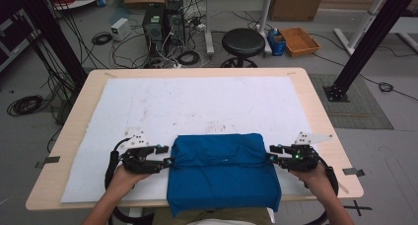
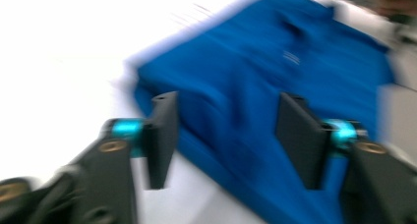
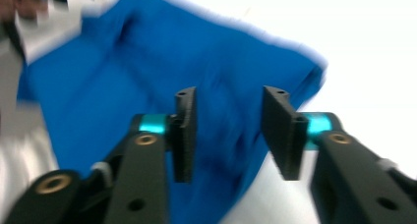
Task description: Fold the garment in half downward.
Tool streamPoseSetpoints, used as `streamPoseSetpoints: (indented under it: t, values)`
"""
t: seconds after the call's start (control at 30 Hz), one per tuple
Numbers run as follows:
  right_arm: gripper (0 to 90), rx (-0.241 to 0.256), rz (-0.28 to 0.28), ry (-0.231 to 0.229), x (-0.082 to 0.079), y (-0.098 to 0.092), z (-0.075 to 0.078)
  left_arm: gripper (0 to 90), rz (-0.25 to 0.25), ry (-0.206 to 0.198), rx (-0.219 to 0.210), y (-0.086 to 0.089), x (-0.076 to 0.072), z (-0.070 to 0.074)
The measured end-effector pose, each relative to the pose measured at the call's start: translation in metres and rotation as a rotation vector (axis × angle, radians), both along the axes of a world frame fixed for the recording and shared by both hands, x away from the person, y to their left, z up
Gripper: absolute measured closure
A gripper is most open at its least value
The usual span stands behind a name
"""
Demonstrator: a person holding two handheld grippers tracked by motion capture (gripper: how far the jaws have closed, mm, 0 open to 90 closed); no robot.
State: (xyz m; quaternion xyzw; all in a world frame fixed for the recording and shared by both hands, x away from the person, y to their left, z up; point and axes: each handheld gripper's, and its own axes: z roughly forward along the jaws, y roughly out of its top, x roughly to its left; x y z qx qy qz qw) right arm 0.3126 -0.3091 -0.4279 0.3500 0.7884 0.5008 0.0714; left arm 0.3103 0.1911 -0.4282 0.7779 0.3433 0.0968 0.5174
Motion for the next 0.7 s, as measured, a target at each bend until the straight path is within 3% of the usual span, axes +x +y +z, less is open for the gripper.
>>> streamPoseSetpoints:
  t: [0.07,0.13,0.17,0.2,0.3,0.33,0.37,0.4,0.43,0.47,0.5,0.53,0.57,0.6,0.7]
  values:
    - [42.2,-0.008,-0.075,-0.011,0.011,0.005,0.005,37.9,0.116,-0.011,0.003,-0.006,0.019,0.004]
    - [39.7,-0.052,-0.147,-0.007,0.029,0.016,0.007,37.6,0.168,0.016,0.030,-0.012,0.035,0.002]
    - [39.7,-0.104,-0.195,0.023,0.042,0.024,0.004,37.6,0.184,0.066,0.075,-0.021,0.050,-0.006]
    - [39.7,-0.104,-0.195,0.023,0.042,0.024,0.004,37.6,0.184,0.066,0.075,-0.021,0.050,-0.006]
    - [42.1,-0.176,-0.245,0.094,0.060,0.033,-0.009,37.7,0.149,0.134,0.120,-0.029,0.058,-0.019]
    - [44.4,-0.186,-0.236,0.116,0.064,0.034,-0.015,37.7,0.149,0.151,0.136,-0.030,0.060,-0.022]
    - [48.7,-0.224,-0.223,0.105,0.064,0.037,-0.020,41.3,0.154,0.137,0.133,-0.029,0.059,-0.023]
    - [48.7,-0.224,-0.223,0.105,0.064,0.037,-0.020,47.6,0.154,0.137,0.133,-0.029,0.059,-0.023]
    - [53.2,-0.244,-0.221,0.086,0.063,0.038,-0.020,47.6,0.136,0.135,0.132,-0.028,0.059,-0.023]
    - [63.8,-0.247,-0.204,0.084,0.061,0.037,-0.019,57.8,0.111,0.138,0.131,-0.027,0.058,-0.023]
    - [79.1,-0.235,-0.153,0.074,0.059,0.038,-0.019,76.1,0.071,0.116,0.146,-0.030,0.054,-0.022]
    - [79.1,-0.235,-0.153,0.074,0.059,0.038,-0.019,81.4,0.071,0.116,0.146,-0.030,0.054,-0.022]
    - [86.0,-0.272,-0.136,0.045,0.055,0.043,-0.017,83.0,0.078,0.098,0.157,-0.032,0.052,-0.021]
    - [86.0,-0.272,-0.136,0.045,0.055,0.043,-0.017,83.0,0.088,0.102,0.148,-0.032,0.052,-0.021]
    - [87.5,-0.288,-0.144,0.014,0.058,0.042,-0.012,84.9,0.146,0.104,0.079,-0.028,0.056,-0.018]
